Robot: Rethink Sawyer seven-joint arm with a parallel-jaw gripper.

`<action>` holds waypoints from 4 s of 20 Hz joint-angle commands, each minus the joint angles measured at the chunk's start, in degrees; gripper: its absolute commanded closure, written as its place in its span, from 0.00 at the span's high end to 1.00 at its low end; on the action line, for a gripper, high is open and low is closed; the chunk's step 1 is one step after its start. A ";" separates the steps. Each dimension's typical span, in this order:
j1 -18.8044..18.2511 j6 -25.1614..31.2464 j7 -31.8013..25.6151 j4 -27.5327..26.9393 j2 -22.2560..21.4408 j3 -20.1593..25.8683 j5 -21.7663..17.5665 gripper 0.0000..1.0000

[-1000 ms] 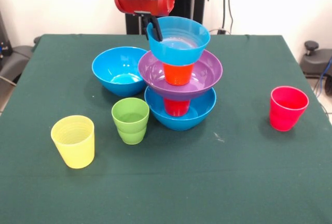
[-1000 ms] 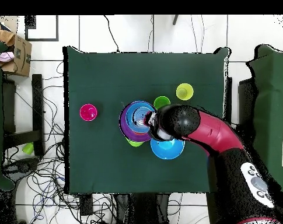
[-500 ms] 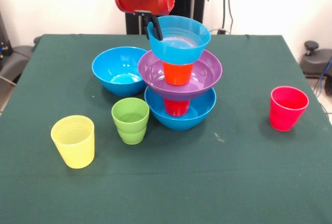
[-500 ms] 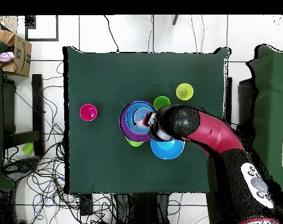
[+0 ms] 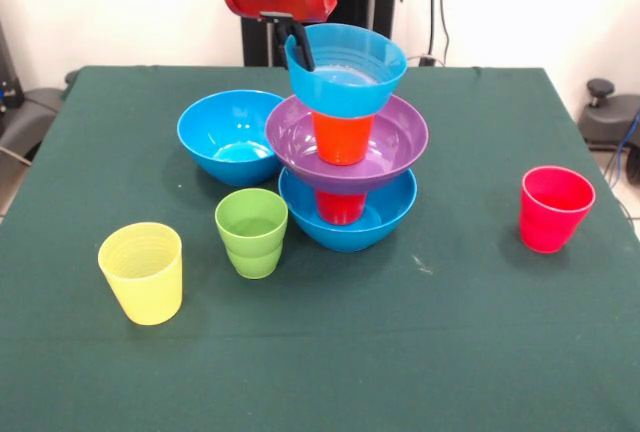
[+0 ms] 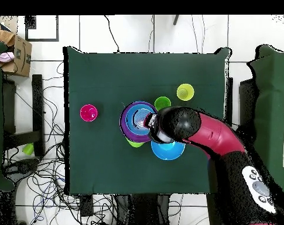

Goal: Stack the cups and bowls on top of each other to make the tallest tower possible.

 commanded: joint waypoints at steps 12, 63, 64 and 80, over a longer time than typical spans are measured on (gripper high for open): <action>0.98 -1.88 -2.28 2.73 1.15 4.21 -2.85 0.00; 1.72 -5.11 -1.86 2.82 2.06 3.22 -4.56 1.00; 1.71 -5.17 -1.89 2.85 2.05 3.22 -4.59 1.00; 3.01 6.81 -1.25 3.31 -8.29 1.12 -3.56 1.00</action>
